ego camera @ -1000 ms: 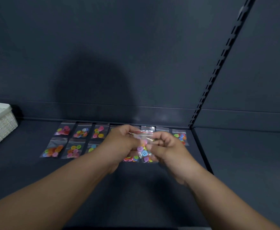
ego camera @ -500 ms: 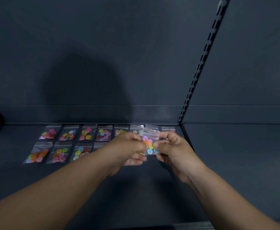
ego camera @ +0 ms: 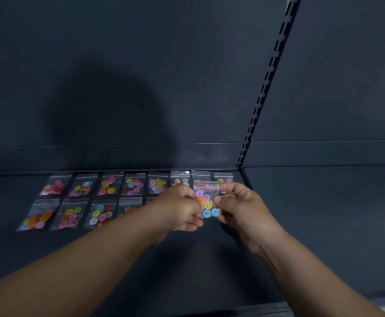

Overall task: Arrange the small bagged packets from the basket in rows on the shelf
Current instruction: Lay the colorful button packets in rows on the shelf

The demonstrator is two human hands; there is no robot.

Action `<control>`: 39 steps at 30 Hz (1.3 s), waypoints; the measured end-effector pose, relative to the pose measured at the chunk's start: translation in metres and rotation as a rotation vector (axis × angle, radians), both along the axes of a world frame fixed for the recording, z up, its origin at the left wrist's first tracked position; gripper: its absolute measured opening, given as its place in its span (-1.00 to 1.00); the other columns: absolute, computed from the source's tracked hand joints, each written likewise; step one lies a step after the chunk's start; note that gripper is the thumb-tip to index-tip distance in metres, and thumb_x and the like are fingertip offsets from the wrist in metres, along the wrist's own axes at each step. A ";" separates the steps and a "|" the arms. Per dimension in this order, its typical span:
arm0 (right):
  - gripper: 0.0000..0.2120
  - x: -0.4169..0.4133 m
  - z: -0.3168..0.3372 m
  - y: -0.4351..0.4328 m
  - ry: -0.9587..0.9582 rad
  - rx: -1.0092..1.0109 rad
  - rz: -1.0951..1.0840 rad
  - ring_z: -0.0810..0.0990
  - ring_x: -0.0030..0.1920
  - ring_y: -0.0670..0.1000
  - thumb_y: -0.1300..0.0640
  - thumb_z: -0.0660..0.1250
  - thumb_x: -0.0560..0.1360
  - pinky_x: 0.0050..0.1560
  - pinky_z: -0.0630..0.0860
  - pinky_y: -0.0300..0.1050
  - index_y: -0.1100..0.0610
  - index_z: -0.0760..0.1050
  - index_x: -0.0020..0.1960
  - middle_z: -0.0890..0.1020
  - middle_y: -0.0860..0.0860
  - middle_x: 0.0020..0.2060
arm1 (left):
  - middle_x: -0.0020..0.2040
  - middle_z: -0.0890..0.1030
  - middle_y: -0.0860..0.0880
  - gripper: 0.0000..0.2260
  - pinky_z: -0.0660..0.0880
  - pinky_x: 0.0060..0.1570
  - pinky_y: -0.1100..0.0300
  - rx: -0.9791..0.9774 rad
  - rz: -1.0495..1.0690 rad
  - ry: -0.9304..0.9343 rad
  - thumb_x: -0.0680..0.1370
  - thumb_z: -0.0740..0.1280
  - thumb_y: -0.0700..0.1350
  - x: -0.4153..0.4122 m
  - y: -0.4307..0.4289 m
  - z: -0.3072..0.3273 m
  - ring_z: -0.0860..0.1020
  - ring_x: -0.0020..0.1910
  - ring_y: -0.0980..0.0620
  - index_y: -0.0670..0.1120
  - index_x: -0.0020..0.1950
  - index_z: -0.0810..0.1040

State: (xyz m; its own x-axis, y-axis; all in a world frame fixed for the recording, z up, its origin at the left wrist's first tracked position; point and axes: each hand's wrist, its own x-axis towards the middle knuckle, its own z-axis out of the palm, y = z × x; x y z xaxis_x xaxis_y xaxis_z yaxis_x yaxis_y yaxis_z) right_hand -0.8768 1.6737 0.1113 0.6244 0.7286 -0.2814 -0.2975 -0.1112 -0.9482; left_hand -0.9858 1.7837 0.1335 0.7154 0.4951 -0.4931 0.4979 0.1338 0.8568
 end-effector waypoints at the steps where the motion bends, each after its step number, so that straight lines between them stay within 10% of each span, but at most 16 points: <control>1: -0.81 -0.001 0.001 0.000 -0.002 0.003 0.010 0.56 -0.29 -0.05 0.35 0.34 0.47 -0.24 0.48 -0.17 0.09 0.51 -0.04 0.59 0.00 -0.34 | -0.11 0.62 -0.10 -0.81 0.57 -0.23 0.21 -0.011 -0.006 -0.012 0.52 0.37 -0.17 0.000 -0.001 0.000 0.61 -0.24 0.03 -0.12 0.11 0.50; 11: -0.82 0.008 -0.007 -0.003 -0.134 -0.119 -0.011 0.52 -0.38 -0.09 0.37 0.28 0.50 -0.35 0.49 -0.22 0.13 0.47 0.01 0.56 0.04 -0.34 | -0.24 0.59 -0.04 -0.87 0.50 -0.36 0.27 0.168 -0.053 0.058 0.49 0.38 -0.24 -0.001 0.002 -0.007 0.56 -0.36 0.09 -0.06 -0.08 0.48; 17: -0.71 0.011 -0.019 -0.014 -1.057 -0.596 0.112 0.58 -0.07 0.04 0.13 0.30 0.50 -0.08 0.52 -0.09 0.07 0.41 0.22 0.58 -0.01 -0.05 | -0.05 0.54 0.06 -0.94 0.47 -0.02 0.17 0.877 -0.203 0.088 0.55 0.29 -0.13 -0.019 0.009 -0.022 0.52 -0.03 0.08 -0.01 -0.01 0.51; 20: -0.79 0.004 -0.018 -0.018 -1.296 -0.475 0.175 0.54 -0.01 0.08 0.19 0.25 0.52 -0.11 0.45 -0.17 0.10 0.50 0.14 0.53 0.01 0.03 | 0.01 0.49 0.06 -0.86 0.38 0.00 0.22 1.110 -0.296 0.046 0.57 0.22 -0.13 -0.026 0.010 -0.029 0.41 0.03 0.07 -0.05 0.07 0.54; 28: -0.71 0.006 -0.037 -0.014 -1.368 -0.381 0.451 0.38 0.32 -0.02 0.15 0.20 0.57 0.19 0.14 -0.46 0.09 0.52 0.25 0.49 -0.07 0.30 | 0.29 0.46 0.04 -0.75 0.29 0.28 0.23 1.159 -0.485 0.050 0.58 0.18 -0.11 -0.036 0.011 -0.046 0.38 0.26 0.06 -0.08 0.23 0.50; 39: -0.70 0.001 -0.041 0.005 -1.396 -0.378 0.462 0.42 0.29 0.07 0.13 0.23 0.56 0.29 0.31 -0.18 0.09 0.52 0.27 0.53 0.01 0.28 | 0.35 0.41 0.06 -0.71 0.27 0.26 0.28 1.164 -0.501 0.035 0.59 0.19 -0.06 -0.040 0.013 -0.045 0.37 0.29 0.06 -0.06 0.29 0.47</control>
